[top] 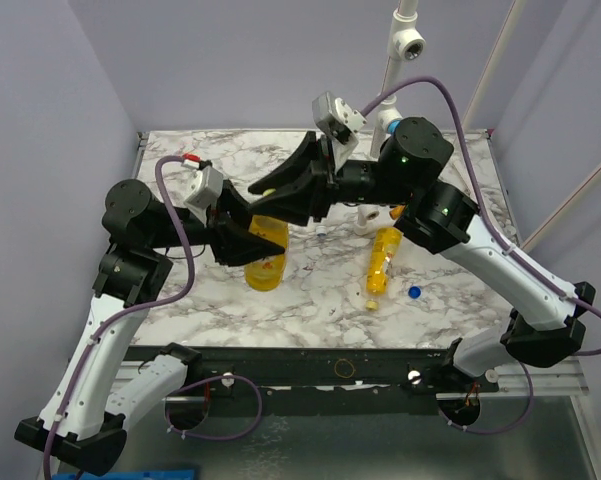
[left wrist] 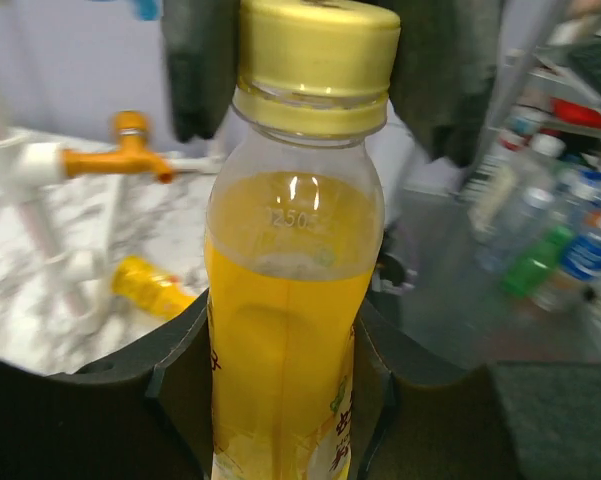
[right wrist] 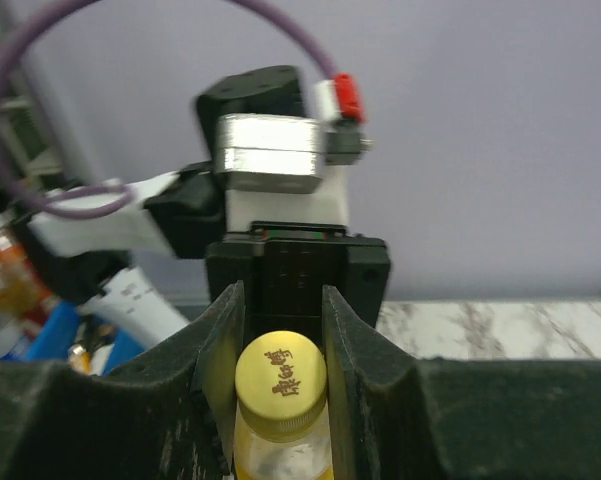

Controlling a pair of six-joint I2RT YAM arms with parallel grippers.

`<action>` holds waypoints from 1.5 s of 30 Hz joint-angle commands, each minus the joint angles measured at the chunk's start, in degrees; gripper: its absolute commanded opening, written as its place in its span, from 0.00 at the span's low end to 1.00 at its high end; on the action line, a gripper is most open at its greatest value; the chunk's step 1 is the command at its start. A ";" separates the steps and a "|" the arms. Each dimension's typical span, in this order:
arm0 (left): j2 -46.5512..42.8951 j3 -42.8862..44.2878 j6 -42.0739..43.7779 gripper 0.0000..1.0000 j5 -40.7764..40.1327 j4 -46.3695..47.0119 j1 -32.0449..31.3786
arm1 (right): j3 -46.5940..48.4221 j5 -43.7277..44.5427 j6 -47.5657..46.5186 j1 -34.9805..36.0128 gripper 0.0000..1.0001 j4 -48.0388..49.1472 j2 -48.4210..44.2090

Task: Unscrew the bottle caps
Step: Unscrew the bottle cap from the plastic bottle.

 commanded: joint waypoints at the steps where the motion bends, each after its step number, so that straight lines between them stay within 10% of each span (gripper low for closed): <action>1: 0.51 0.85 -10.96 0.00 16.15 3.36 -1.08 | -0.66 -30.05 -0.10 0.80 0.00 6.16 -1.56; 8: 0.19 -0.09 -8.35 0.00 13.97 3.70 -1.21 | -1.31 -27.89 -0.36 0.71 0.01 5.49 -3.06; 11: -0.32 -0.83 -4.30 0.00 6.12 2.71 -1.14 | -1.32 -5.43 -0.31 0.72 0.40 5.01 -3.94; 18: -0.59 -0.02 6.81 0.00 -20.31 -2.08 -1.17 | 5.38 25.45 -0.02 0.81 0.66 -4.34 0.25; 45: -0.60 -0.11 10.20 0.00 -29.62 -4.14 -1.21 | 13.31 24.10 4.04 0.81 0.61 -10.14 10.17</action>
